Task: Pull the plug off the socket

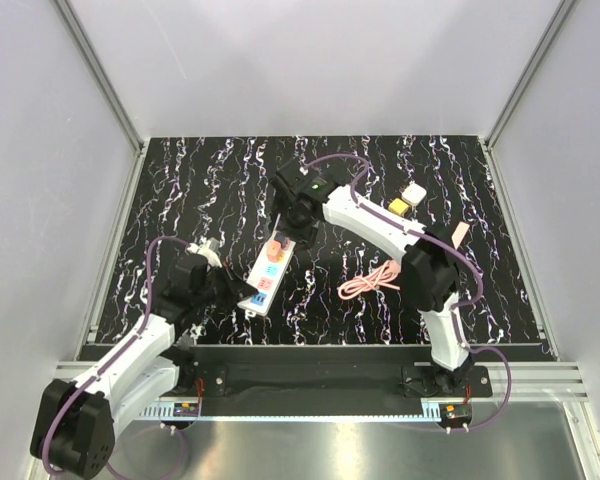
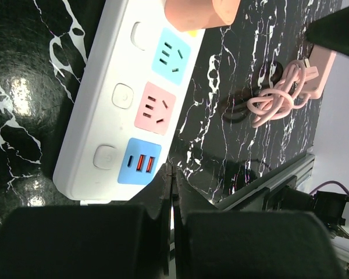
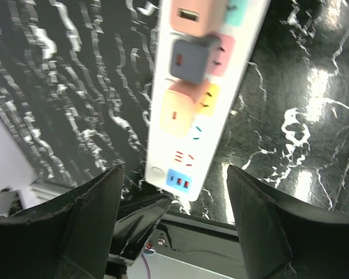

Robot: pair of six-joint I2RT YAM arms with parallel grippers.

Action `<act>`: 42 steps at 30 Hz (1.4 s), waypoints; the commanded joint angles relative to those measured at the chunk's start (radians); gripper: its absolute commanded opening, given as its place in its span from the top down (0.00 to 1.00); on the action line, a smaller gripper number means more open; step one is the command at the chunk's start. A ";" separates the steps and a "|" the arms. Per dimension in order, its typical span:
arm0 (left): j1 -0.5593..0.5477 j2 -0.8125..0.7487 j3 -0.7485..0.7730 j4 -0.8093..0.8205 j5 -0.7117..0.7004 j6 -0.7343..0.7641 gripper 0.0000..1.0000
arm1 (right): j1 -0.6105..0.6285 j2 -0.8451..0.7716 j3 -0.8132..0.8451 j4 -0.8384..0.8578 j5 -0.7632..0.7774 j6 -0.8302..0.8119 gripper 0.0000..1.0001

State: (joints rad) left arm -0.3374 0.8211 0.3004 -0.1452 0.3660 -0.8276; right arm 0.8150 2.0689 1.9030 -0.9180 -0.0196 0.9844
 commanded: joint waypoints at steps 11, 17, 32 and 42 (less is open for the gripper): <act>0.005 0.030 -0.049 0.095 -0.050 0.053 1.00 | 0.062 0.158 0.172 -0.082 0.079 0.074 0.29; 0.005 0.041 -0.069 0.104 -0.058 0.047 1.00 | 0.064 0.203 0.215 -0.107 0.090 0.079 0.30; 0.005 0.000 -0.093 0.088 -0.068 0.047 1.00 | 0.065 0.322 0.380 -0.220 0.150 0.085 0.41; 0.005 0.024 -0.090 0.061 -0.085 0.047 1.00 | 0.064 0.361 0.410 -0.225 0.151 0.068 0.61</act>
State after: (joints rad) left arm -0.3370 0.8268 0.2180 -0.0776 0.3107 -0.7937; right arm 0.8734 2.4126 2.2650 -1.1328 0.0956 1.0523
